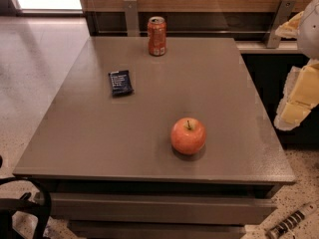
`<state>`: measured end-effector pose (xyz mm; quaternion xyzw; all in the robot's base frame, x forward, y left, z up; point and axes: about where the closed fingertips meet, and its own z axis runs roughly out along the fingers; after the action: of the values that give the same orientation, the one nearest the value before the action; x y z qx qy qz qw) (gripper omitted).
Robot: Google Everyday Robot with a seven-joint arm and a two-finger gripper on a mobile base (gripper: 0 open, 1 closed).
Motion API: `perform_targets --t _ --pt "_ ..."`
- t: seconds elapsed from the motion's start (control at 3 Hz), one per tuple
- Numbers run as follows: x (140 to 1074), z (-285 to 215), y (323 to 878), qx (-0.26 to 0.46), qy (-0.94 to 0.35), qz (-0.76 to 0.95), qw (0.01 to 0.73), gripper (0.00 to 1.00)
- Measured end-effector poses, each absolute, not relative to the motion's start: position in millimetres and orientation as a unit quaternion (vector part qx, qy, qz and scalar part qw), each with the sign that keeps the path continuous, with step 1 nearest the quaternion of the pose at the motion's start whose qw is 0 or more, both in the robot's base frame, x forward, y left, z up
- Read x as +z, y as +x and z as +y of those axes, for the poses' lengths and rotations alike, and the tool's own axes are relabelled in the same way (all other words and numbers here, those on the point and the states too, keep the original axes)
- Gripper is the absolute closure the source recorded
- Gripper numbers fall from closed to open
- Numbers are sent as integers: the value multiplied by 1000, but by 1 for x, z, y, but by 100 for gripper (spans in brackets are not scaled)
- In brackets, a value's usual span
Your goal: Move apple near coke can
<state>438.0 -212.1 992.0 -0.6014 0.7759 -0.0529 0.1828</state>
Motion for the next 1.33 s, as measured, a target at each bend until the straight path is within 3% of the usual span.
perform_targets --t 0.67,1.33 --pt "991 -212 436 -33 -600 774 200 0" --pt "955 -217 426 69 -574 736 352 0"
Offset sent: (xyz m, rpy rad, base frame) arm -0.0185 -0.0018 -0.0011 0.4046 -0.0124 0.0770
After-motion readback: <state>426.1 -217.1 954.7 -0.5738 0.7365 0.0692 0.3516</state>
